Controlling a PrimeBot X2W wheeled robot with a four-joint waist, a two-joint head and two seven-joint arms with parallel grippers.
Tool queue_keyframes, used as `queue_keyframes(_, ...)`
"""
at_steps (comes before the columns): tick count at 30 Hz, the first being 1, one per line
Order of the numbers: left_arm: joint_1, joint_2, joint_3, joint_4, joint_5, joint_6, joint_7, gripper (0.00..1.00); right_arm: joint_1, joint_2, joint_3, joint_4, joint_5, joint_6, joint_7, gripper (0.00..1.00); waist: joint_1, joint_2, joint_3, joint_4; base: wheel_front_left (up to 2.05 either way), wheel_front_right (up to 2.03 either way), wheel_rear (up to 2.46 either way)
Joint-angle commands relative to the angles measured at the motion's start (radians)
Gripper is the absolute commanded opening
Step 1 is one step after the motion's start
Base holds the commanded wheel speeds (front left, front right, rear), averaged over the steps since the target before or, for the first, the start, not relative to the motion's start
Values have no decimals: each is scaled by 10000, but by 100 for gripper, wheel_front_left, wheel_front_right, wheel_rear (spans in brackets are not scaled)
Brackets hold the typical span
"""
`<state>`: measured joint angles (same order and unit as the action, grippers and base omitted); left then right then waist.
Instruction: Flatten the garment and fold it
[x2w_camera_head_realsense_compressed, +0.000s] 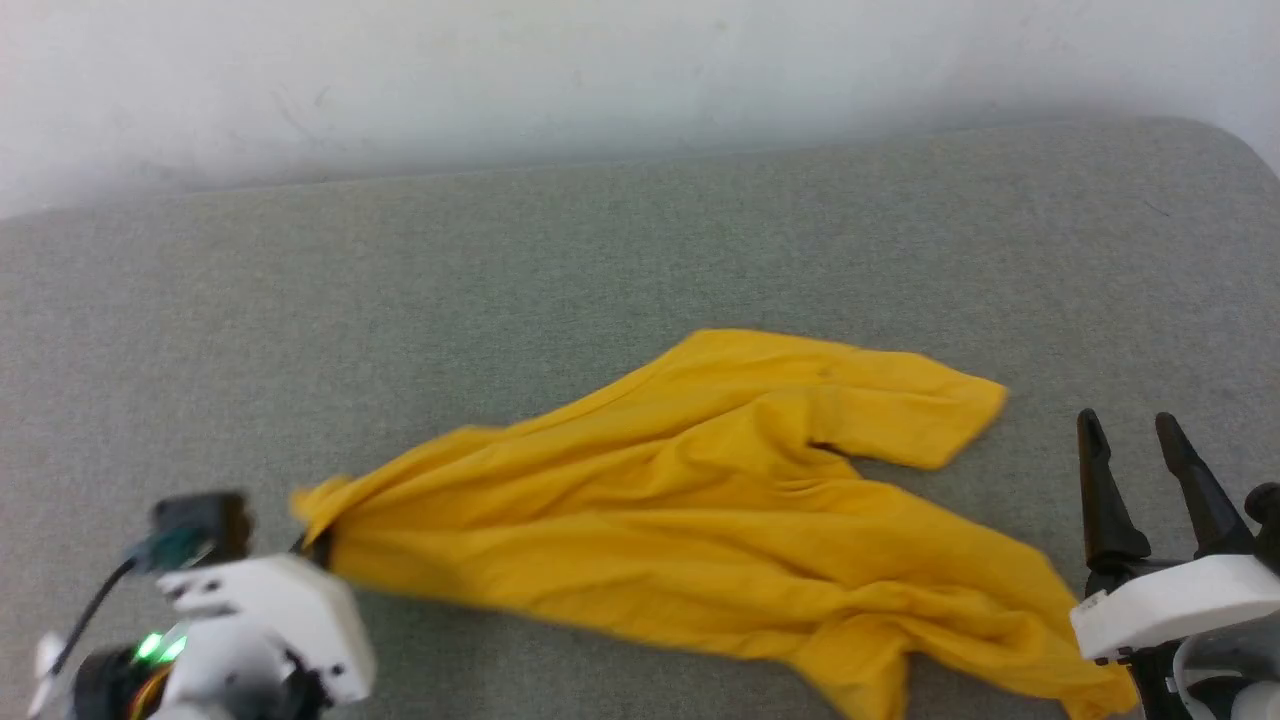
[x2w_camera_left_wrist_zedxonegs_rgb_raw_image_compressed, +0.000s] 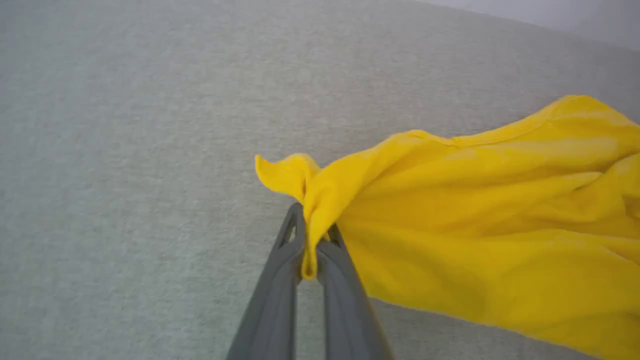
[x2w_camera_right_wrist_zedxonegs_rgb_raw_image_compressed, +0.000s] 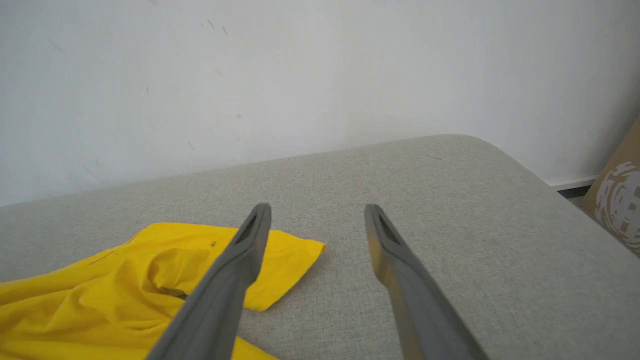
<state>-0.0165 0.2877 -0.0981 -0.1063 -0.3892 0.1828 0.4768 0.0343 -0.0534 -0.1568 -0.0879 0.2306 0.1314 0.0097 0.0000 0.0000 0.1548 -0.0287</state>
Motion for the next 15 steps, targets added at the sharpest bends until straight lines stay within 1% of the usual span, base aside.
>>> queue_keyframes(1,483,121,405,-201,-113,335,14,0,76,29,18,-12,54,-7,26,100,0,0,31,70,0,0,0)
queue_keyframes(3,1141,82,880,-389,-261,741,24,0,64,30,31,-33,14,-7,36,100,0,0,70,118,0,0,0)
queue_keyframes(4,1360,20,1071,-354,-404,829,-38,0,53,30,40,-45,2,-7,44,100,0,0,91,133,0,0,0)
queue_keyframes(6,1632,-95,1205,-70,-658,791,-134,0,21,30,82,-62,-40,-7,73,100,0,0,134,153,0,0,0)
queue_keyframes(7,1651,-201,1236,115,-788,739,-269,13,0,30,110,-63,-55,-7,89,100,0,0,151,157,0,0,0)
queue_keyframes(8,1619,-320,1251,319,-906,673,-444,49,-20,30,137,-58,-60,-7,105,100,0,0,159,160,0,0,0)
queue_keyframes(9,1568,-414,1245,520,-987,596,-622,100,-35,30,157,-53,-65,-7,121,100,0,0,156,159,0,0,0)
queue_keyframes(12,1267,-632,1340,779,-1073,359,-1581,100,-44,31,194,-54,-93,-7,190,100,0,0,103,162,0,0,0)
queue_keyframes(15,1005,-765,1525,825,-967,17,-3173,100,-11,31,211,-47,-87,-7,285,100,0,0,-13,161,0,0,0)
